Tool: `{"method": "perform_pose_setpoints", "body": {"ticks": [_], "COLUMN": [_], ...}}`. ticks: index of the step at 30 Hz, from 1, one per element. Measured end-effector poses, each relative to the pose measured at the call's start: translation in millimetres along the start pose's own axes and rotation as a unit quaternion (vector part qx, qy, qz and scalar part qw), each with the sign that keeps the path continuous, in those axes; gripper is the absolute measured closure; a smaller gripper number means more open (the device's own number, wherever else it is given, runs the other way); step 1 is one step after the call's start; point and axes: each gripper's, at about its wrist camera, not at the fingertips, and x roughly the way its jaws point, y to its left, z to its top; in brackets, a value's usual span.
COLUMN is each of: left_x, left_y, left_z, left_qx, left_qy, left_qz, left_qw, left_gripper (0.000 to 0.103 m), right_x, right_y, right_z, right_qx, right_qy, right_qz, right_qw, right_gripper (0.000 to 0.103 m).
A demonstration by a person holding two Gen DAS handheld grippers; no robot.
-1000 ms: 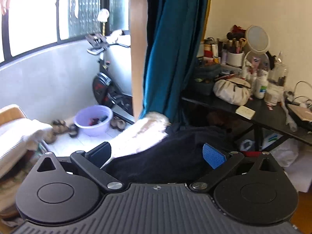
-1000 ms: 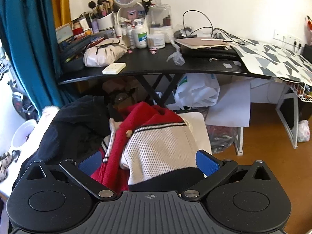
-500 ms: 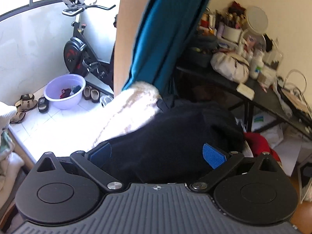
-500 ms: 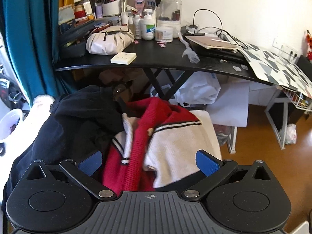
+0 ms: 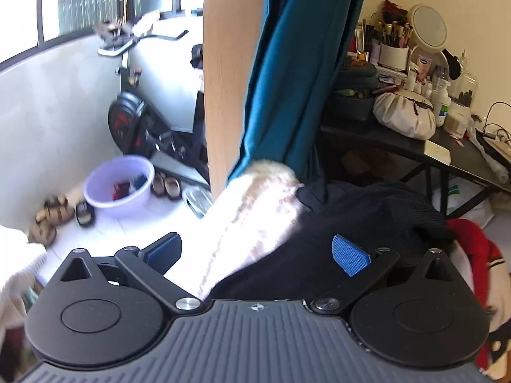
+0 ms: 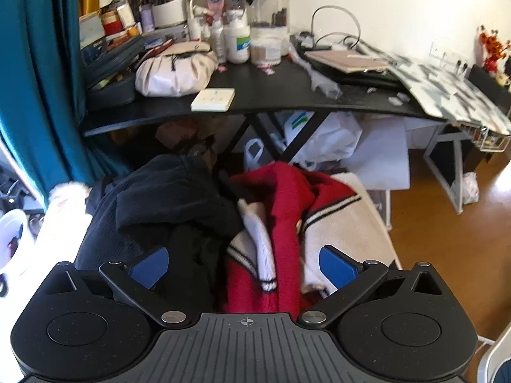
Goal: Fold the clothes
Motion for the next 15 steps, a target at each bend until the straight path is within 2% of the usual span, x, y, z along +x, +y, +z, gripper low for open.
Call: {"method": "perform_pose_setpoints", "body": {"ticks": [2,6,11,15], "left_x": [6.2,16.6,22.3,22.5], "left_y": [4.8,5.4,-7.6,-10.1], "left_z": [1.7,-1.4,-1.2,5.3], "left_qx": [-0.006,-0.017,0.007,0.001], "left_qy": [0.009,0.037,0.053,0.059], "left_qz": [-0.001,-0.008,0.016,0.048], "left_qw": [0.9999,0.9992,0.9984,0.9971], "left_gripper": [0.001,0.001,0.001,0.001], "right_x": [0.6,10.8,36.1,63.4], "right_y": [-5.1,-16.5,-12.8,-6.0], "right_z": [2.2,4.1,0.8,4.5], "right_qx": [0.01,0.027,0.013,0.019], "right_qy": [-0.01,-0.004,0.018,0.054], "right_qz": [-0.007,-0.012,0.001,0.032], "right_qw": [1.0,1.0,1.0,0.998], "right_gripper": [0.004,0.01,0.022,0.024]}}
